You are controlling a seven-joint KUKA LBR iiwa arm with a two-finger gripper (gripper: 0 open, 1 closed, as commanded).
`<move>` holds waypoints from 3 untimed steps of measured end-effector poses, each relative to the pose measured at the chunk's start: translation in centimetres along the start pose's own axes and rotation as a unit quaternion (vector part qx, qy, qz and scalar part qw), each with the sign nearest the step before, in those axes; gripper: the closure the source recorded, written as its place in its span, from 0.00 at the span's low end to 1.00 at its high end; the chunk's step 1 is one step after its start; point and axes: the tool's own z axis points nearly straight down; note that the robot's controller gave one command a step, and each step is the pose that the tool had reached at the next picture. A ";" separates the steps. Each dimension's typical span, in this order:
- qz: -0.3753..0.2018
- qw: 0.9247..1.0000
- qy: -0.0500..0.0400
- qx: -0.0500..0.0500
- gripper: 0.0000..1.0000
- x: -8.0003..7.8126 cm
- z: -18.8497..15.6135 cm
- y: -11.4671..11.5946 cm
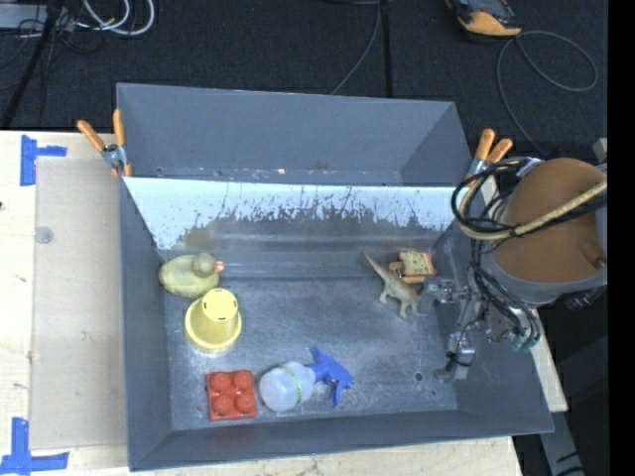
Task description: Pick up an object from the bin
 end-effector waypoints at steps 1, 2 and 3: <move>-0.001 1.000 -0.004 0.001 0.00 -0.2 -0.4 0.0; 0.012 1.000 -0.002 0.001 0.00 1.3 0.4 4.4; 0.024 1.000 0.001 0.000 0.00 3.1 1.4 10.5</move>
Offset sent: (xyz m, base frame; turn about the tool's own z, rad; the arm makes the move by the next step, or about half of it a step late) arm -0.0352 0.1215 -0.0147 0.0489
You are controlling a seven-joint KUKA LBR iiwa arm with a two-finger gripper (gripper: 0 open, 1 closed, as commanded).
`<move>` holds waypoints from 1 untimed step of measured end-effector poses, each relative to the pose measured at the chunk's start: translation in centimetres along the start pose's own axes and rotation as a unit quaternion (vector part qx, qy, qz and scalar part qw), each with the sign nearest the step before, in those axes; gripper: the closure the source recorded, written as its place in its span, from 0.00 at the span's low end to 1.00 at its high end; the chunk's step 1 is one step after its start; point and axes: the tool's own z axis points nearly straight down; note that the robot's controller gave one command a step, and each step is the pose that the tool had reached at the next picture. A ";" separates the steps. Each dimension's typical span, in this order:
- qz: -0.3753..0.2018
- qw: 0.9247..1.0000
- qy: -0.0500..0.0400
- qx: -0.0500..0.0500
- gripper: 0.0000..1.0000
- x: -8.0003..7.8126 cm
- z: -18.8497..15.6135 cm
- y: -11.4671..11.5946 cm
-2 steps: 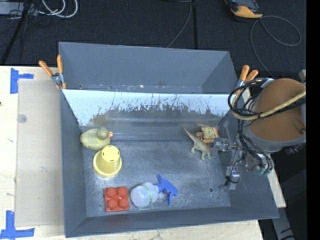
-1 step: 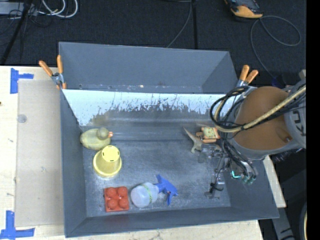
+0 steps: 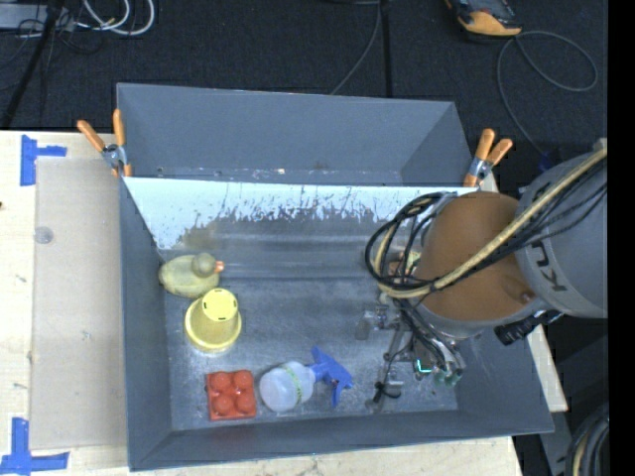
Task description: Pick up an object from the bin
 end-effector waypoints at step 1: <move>-0.060 0.998 -0.005 -0.001 0.00 -3.8 4.3 0.3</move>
Offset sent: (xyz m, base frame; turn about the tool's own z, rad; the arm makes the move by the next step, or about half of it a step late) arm 0.0050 0.0294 -0.0794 -0.0127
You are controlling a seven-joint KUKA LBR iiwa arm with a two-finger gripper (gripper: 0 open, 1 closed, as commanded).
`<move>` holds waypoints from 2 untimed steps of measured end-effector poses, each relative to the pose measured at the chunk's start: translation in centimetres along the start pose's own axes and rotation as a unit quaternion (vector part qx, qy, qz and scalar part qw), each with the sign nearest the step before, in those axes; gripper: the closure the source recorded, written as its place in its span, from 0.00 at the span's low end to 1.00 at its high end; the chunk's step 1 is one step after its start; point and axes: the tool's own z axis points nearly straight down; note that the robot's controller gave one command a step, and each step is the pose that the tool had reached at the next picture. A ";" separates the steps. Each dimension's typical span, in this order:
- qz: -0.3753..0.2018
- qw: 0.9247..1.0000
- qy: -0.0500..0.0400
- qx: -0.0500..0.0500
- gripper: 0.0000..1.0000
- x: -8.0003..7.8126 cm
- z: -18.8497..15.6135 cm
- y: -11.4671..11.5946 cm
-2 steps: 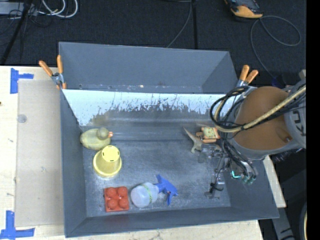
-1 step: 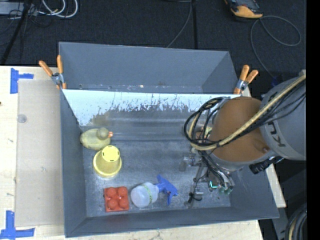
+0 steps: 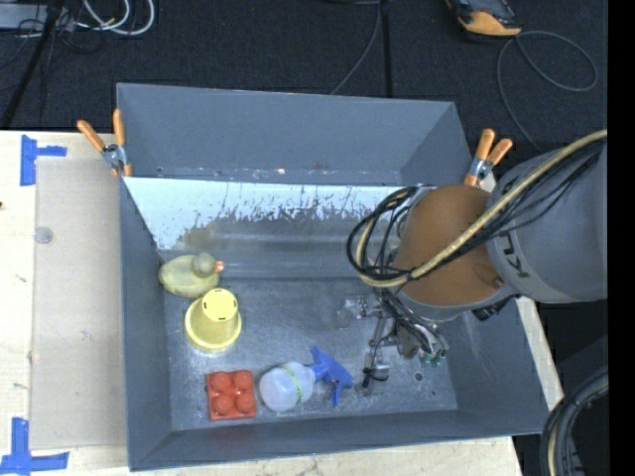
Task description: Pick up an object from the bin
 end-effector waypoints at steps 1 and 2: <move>-0.012 1.000 0.003 0.002 0.00 -0.7 2.3 0.0; 0.014 1.000 0.004 0.001 0.00 -0.1 2.4 4.8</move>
Offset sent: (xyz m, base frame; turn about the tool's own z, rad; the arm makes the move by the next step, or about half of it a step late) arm -0.0045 0.0913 -0.0230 -0.0736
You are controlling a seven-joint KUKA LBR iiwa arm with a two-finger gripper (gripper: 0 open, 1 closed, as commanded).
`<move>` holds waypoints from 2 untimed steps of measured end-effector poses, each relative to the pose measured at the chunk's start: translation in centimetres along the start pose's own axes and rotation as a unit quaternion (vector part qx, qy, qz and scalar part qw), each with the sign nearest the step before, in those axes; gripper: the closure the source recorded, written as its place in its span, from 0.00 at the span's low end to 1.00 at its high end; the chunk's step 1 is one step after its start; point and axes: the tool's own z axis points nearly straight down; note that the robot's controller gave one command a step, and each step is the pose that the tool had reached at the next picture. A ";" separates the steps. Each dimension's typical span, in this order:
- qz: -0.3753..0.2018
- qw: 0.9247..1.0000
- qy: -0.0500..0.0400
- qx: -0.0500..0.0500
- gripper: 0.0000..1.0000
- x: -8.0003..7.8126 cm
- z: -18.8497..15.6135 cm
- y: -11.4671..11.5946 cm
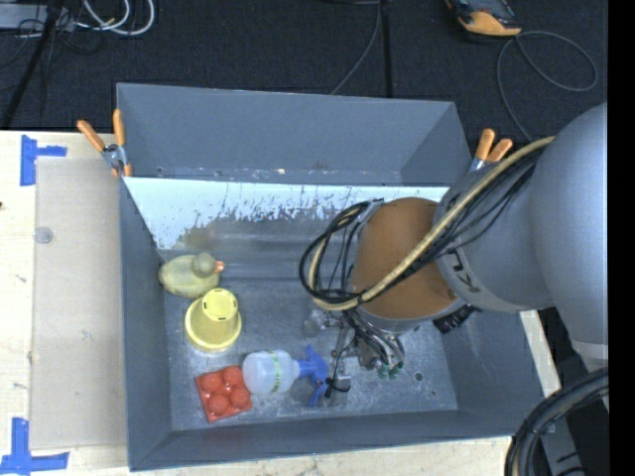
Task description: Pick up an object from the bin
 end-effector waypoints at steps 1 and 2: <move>-0.106 0.994 -0.008 0.002 1.00 3.3 1.2 -1.8; -0.106 0.994 -0.008 0.002 1.00 3.3 1.2 -1.8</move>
Offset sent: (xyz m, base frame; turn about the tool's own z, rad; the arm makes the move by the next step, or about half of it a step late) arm 0.0000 0.0000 0.0000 0.0000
